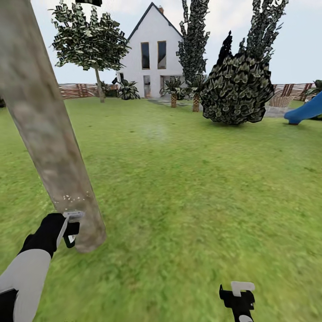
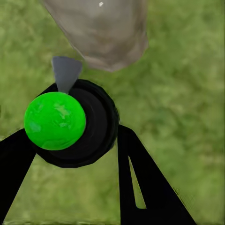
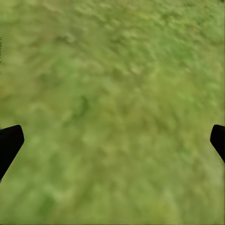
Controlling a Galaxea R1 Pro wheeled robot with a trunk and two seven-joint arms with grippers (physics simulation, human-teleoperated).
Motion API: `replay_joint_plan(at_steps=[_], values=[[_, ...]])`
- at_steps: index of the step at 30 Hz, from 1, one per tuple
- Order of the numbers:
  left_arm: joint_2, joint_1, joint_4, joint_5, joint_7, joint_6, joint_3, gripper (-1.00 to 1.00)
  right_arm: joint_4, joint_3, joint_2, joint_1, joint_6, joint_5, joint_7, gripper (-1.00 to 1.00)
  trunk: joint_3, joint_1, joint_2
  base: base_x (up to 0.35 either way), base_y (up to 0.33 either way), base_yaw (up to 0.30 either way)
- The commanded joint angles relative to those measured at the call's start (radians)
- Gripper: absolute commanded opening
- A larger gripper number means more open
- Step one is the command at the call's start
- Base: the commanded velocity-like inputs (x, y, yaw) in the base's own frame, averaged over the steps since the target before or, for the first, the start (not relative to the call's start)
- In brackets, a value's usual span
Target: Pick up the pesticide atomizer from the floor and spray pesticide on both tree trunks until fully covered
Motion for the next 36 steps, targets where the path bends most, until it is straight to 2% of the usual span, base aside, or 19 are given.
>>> replay_joint_plan(at_steps=[1,4,8,19,36], values=[[0.0,0.005,-0.001,-0.009,-0.008,0.004,0.004,-1.0,0.0,0.009,0.0,0.0,-0.003,-0.009,-0.002,1.0,-0.001,0.0,0.0,0.085,-0.271,0.273],[0.004,0.014,-0.002,-0.009,-0.007,0.003,0.005,-1.0,0.0,0.009,0.0,0.0,-0.003,-0.009,-0.002,1.0,-0.001,0.0,0.0,0.083,-0.271,0.275],[-0.002,0.014,-0.001,-0.009,-0.006,0.003,0.001,-1.0,0.0,0.009,-0.001,0.0,-0.003,-0.009,-0.002,1.0,-0.001,0.0,0.0,0.082,-0.272,0.261],[-0.003,0.014,-0.006,-0.009,-0.006,0.003,0.0,-1.0,0.0,0.009,0.0,0.0,-0.003,-0.009,-0.001,1.0,-0.001,0.0,0.0,0.119,-0.272,0.041],[-0.002,0.014,-0.015,-0.009,-0.006,0.003,-0.002,-1.0,0.0,0.009,0.0,0.0,-0.002,-0.009,-0.001,1.0,-0.001,0.0,0.0,0.143,-0.268,0.27]])
